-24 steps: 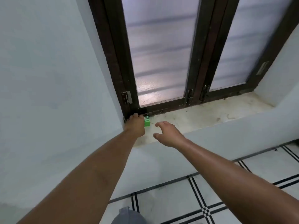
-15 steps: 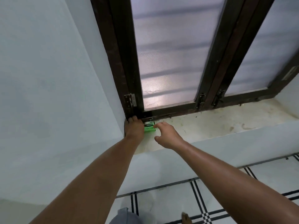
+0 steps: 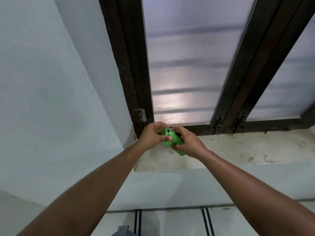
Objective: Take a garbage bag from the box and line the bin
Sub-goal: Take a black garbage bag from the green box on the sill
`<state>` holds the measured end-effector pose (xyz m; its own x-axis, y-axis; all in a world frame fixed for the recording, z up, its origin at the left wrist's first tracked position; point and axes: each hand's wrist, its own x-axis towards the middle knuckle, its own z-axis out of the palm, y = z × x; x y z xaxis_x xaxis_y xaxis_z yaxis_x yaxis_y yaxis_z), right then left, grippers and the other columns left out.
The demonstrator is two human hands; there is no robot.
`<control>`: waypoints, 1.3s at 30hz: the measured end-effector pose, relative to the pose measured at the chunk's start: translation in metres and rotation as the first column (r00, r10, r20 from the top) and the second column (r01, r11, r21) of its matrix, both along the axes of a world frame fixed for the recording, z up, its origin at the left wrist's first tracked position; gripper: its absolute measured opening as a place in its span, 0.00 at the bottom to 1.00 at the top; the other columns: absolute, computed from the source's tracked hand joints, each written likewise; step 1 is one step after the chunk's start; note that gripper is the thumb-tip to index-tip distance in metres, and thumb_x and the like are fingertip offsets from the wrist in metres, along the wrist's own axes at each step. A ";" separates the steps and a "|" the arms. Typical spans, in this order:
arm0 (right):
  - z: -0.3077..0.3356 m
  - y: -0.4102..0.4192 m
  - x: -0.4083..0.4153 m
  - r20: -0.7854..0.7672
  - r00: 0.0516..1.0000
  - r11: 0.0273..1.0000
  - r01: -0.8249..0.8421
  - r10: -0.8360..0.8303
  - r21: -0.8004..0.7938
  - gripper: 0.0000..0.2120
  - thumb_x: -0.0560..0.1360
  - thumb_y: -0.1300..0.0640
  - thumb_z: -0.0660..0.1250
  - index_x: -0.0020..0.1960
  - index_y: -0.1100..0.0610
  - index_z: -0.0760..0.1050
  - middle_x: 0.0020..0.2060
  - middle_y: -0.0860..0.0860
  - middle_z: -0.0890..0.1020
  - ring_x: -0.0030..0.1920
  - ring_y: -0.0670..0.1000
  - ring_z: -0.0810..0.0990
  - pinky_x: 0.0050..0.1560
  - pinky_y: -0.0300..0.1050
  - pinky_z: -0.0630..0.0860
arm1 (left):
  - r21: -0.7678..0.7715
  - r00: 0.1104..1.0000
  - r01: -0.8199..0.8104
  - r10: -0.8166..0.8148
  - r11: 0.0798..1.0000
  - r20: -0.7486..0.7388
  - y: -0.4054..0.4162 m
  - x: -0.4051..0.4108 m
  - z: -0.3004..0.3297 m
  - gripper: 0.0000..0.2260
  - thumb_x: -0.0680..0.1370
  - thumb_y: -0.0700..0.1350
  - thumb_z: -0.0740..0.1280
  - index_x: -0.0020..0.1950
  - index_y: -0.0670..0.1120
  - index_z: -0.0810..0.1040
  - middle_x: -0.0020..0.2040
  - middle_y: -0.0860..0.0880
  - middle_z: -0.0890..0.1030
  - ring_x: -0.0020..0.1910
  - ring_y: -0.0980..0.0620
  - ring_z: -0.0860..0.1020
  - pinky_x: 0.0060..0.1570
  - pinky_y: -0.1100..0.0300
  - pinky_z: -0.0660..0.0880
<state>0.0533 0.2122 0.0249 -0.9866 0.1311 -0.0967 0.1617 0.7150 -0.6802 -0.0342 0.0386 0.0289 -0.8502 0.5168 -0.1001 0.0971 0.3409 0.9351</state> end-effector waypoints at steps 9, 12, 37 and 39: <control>0.006 0.044 0.021 -0.111 0.993 0.998 -0.038 0.042 0.040 0.29 0.69 0.51 0.76 0.63 0.35 0.65 0.58 0.42 0.78 0.54 0.50 0.80 0.53 0.53 0.80 | -0.009 0.985 -0.150 0.149 0.989 -0.090 0.046 0.019 0.017 0.19 0.76 0.30 0.64 0.58 0.52 0.80 0.62 0.49 0.78 0.56 0.51 0.79 0.48 0.63 0.80; 0.003 0.058 0.026 -0.119 0.992 0.997 -0.046 0.052 0.055 0.27 0.67 0.50 0.78 0.59 0.38 0.67 0.57 0.41 0.77 0.53 0.50 0.79 0.52 0.53 0.80 | -0.220 0.953 -0.158 0.090 0.963 -0.290 0.062 0.024 0.017 0.13 0.78 0.37 0.65 0.53 0.52 0.84 0.61 0.53 0.74 0.62 0.53 0.72 0.43 0.76 0.67; 0.023 0.020 0.011 0.128 0.968 0.767 0.249 -0.216 -0.591 0.07 0.78 0.56 0.64 0.55 0.52 0.77 0.55 0.54 0.82 0.52 0.57 0.86 0.49 0.57 0.85 | -0.172 0.991 -0.028 0.005 0.985 -0.137 0.034 0.044 0.013 0.27 0.68 0.39 0.79 0.54 0.57 0.66 0.58 0.54 0.77 0.52 0.51 0.82 0.47 0.49 0.84; 0.029 0.021 0.009 0.065 0.973 0.855 0.228 -0.224 -0.467 0.08 0.80 0.53 0.63 0.53 0.50 0.81 0.50 0.52 0.84 0.49 0.55 0.85 0.50 0.56 0.85 | -0.179 0.985 -0.031 0.000 0.983 -0.171 0.032 0.041 0.017 0.25 0.69 0.36 0.76 0.52 0.57 0.65 0.54 0.53 0.79 0.49 0.49 0.82 0.44 0.46 0.83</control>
